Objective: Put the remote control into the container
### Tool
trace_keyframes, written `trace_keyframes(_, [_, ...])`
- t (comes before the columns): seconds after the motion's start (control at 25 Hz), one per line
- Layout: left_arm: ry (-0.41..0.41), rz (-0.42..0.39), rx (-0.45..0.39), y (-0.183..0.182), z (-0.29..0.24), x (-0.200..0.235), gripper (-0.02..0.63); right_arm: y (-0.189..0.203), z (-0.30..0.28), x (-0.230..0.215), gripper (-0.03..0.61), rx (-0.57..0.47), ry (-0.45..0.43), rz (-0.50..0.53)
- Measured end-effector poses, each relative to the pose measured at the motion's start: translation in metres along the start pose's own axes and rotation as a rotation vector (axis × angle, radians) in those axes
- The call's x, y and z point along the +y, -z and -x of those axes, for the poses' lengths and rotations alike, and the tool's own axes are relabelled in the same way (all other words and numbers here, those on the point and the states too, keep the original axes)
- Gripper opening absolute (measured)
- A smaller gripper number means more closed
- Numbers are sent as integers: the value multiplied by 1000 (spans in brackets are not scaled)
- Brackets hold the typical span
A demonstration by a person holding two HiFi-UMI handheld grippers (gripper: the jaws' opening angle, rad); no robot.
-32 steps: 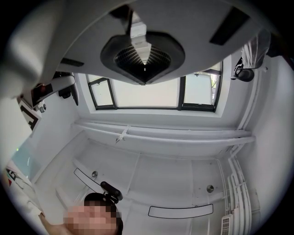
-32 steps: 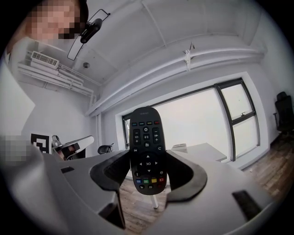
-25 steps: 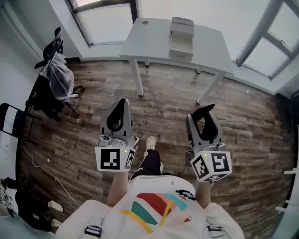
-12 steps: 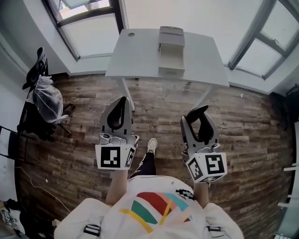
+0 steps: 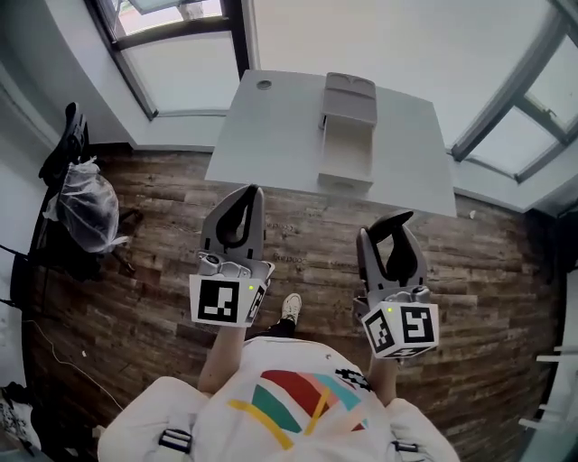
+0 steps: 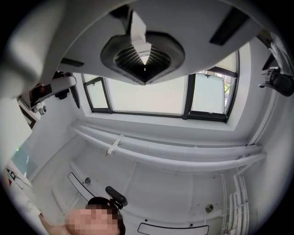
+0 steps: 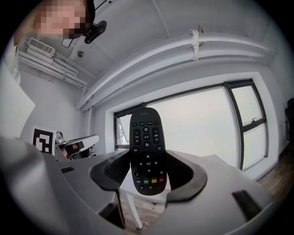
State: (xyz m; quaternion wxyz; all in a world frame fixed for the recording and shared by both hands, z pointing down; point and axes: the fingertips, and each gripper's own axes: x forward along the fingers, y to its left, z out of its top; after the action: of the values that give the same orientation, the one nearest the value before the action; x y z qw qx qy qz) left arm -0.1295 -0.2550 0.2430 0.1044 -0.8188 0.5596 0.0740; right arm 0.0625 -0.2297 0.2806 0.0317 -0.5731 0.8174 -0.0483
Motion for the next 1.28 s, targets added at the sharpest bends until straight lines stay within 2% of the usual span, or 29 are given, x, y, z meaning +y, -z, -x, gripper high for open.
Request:
trace_keyframes(0.32, [35,48,30,36,-72,31,8,8,-69,-25,247,50,55,-1])
trace_keyframes(0.56, [64,86,89,68,-107,35,8,14,-94,-41,247,87,73,6])
trace_keyframes(0.76, [56,116,114,89,-130,39,8,22,-117,-58,247,114,88,10])
trace_keyframes(1.0, [27,88,95,98,-177,50,8,25,-171,-80,247,122,35,12])
trace_keyframes(1.28, [-7,84,135,120,-247,59,8,38,-248,-115,247,182,-41,-27])
